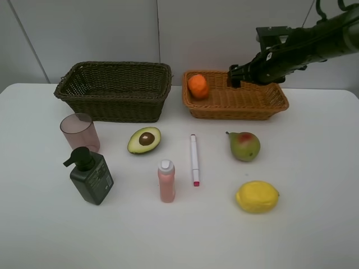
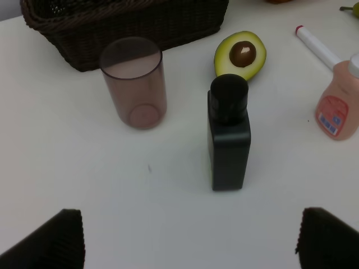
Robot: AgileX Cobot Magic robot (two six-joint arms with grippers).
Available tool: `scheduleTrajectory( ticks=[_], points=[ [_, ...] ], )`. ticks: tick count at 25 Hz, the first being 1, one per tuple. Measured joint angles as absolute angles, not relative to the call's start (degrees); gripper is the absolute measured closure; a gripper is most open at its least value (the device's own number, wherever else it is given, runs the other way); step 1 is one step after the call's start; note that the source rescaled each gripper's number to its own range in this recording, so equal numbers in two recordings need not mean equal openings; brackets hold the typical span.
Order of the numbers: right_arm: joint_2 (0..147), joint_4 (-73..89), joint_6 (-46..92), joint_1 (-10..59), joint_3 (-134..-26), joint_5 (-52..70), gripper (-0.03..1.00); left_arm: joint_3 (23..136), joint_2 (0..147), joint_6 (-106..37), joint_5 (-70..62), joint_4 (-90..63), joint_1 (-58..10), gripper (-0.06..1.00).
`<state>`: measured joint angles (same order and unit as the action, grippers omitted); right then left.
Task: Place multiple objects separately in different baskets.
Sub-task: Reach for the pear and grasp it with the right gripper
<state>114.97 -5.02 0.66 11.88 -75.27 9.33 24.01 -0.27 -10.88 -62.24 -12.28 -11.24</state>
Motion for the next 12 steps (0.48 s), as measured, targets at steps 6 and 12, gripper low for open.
scheduleTrajectory(
  ticks=[6,12],
  points=[
    [115.0,-4.0,0.7,11.9,-75.3,10.2,-0.02,24.0,-0.3,-10.9,-62.2,-12.3,-11.2,-0.06],
    [113.6,-3.7,0.7,11.9,-75.3,14.8,-0.02,24.0,-0.3,-10.9,-62.2,-12.3,-11.2,-0.06]
  ],
)
